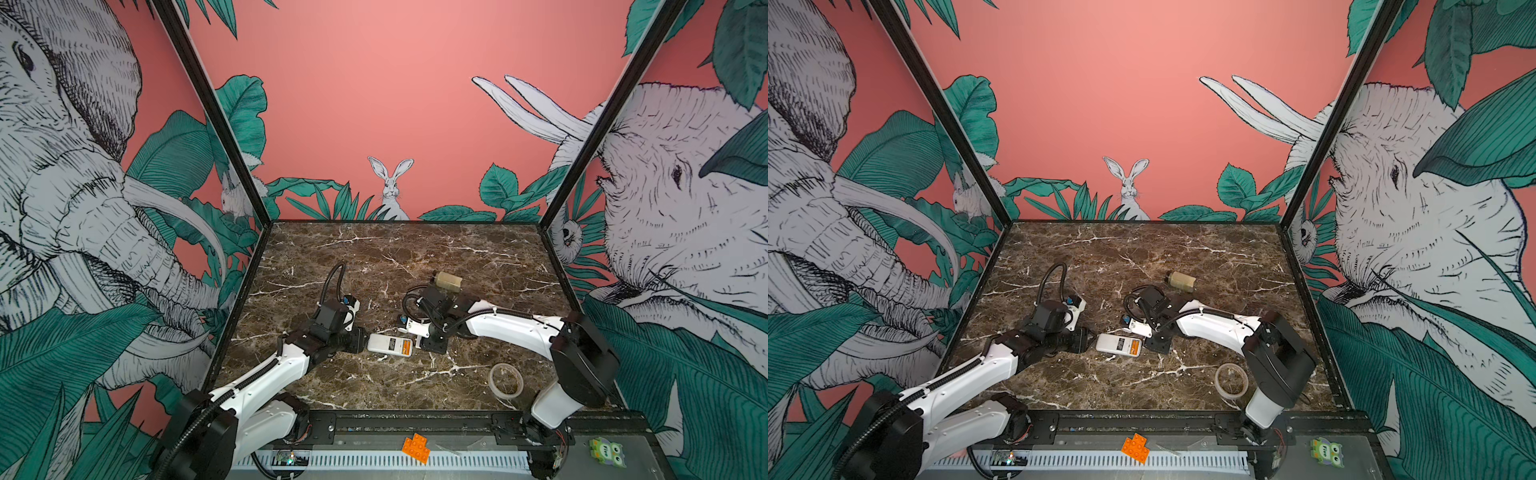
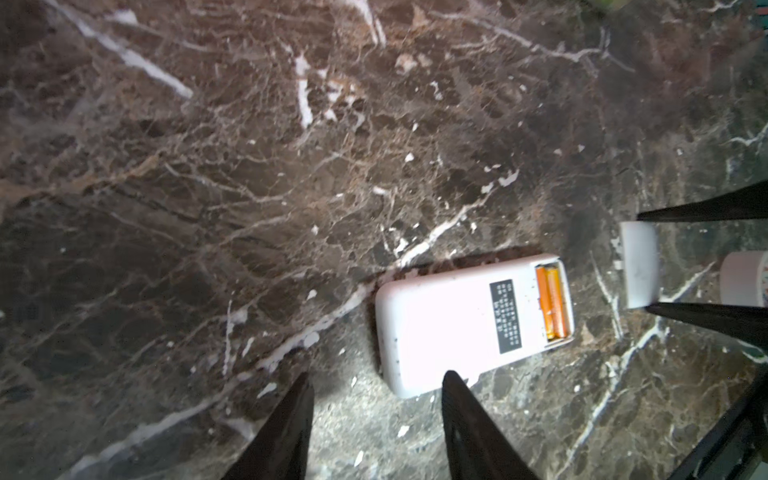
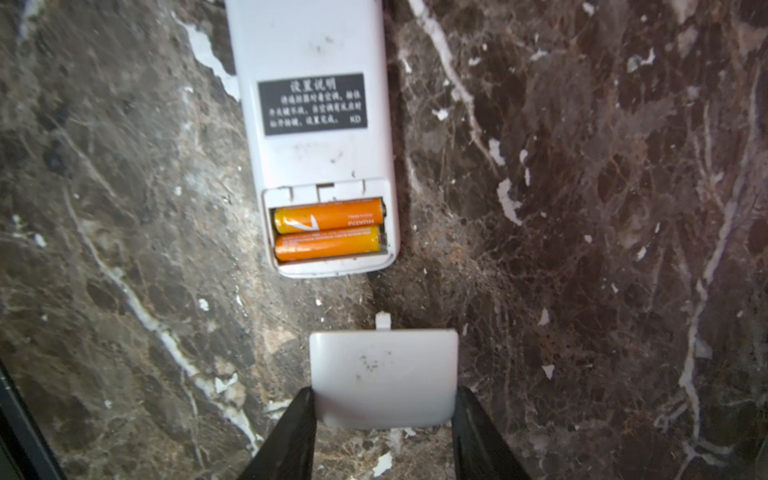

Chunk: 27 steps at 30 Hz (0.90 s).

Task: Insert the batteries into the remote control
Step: 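Carry the held cover onto the remote's open compartment with the right gripper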

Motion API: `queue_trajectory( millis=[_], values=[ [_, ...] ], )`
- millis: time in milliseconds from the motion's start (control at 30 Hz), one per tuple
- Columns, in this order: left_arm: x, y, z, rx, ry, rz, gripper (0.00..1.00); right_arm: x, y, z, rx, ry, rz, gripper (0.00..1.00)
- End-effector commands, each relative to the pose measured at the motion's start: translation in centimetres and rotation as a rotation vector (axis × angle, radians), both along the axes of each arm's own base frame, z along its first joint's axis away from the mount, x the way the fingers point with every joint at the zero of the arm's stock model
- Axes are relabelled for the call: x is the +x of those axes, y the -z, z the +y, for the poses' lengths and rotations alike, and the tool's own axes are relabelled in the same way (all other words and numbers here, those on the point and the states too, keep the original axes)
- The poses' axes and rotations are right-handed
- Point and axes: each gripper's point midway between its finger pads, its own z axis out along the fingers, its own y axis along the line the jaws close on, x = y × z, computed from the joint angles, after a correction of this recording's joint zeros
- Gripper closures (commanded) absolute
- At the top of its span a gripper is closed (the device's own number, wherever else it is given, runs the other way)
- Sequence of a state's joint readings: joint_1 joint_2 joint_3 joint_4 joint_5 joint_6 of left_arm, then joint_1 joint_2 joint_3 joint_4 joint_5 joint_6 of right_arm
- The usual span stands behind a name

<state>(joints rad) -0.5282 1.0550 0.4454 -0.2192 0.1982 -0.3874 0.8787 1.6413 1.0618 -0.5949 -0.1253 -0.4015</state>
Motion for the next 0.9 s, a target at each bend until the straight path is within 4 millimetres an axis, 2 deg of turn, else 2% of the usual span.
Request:
queue_trajectory(
  millis=[0,267,600,867],
  values=[
    [-0.1,0.3,0.5,-0.013,-0.038,0.014,0.5,-0.2,-0.7,0.8,-0.017,0.032,0.007,0.75],
    [-0.4,0.7,1.2,-0.016,-0.057,0.02,0.51,-0.3,0.2,1.7,-0.102,0.055,0.044,0.75],
    [-0.4,0.8,1.1,-0.033,-0.061,0.023,0.53,-0.8,0.8,2.8,-0.116,0.031,0.065,0.75],
    [-0.7,1.4,1.0,-0.046,-0.065,0.039,0.54,-0.4,1.0,3.5,-0.12,0.014,0.06,0.75]
  ],
)
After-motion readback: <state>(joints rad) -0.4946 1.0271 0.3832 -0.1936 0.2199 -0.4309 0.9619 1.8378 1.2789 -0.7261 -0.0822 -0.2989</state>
